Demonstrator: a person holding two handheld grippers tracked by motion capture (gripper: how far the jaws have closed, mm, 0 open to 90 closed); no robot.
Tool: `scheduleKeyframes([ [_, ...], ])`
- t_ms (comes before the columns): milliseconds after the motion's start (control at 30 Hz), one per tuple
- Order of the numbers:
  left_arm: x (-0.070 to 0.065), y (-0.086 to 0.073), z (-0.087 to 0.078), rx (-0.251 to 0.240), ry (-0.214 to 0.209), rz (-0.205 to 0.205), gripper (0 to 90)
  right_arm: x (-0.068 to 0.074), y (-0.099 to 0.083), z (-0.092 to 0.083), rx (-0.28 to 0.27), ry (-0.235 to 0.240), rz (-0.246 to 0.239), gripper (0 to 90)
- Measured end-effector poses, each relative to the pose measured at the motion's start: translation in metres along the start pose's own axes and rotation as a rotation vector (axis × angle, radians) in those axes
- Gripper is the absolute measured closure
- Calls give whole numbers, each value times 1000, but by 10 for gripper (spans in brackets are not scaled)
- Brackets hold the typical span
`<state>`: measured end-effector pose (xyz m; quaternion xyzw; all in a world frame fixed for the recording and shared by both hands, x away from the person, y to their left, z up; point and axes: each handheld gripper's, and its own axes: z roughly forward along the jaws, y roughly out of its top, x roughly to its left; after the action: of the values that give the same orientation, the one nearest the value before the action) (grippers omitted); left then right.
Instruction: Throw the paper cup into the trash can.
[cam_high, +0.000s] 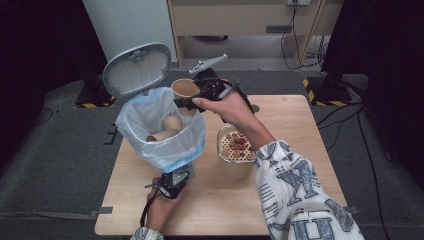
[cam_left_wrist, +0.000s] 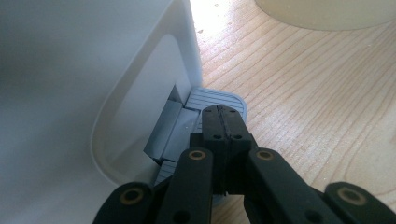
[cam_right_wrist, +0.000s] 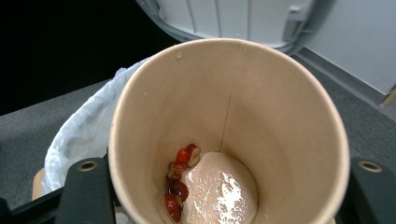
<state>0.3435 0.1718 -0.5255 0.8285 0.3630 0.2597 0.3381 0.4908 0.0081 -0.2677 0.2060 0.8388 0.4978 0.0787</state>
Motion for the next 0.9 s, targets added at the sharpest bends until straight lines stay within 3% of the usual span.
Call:
scheduleKeyframes([
  [433,0,0,0,0,-1,1,892,17,-1,28,44,32,-24,300],
  [500,0,0,0,0,-1,0,892,19,-2,31,50,41,-23,265],
  [567,0,0,0,0,-1,0,892,21,-4,33,42,48,-16,163],
  [667,0,0,0,-1,-2,0,892,22,-6,33,37,40,-36,133],
  [900,0,0,0,-1,-2,-1,892,18,-9,27,31,19,-29,125],
])
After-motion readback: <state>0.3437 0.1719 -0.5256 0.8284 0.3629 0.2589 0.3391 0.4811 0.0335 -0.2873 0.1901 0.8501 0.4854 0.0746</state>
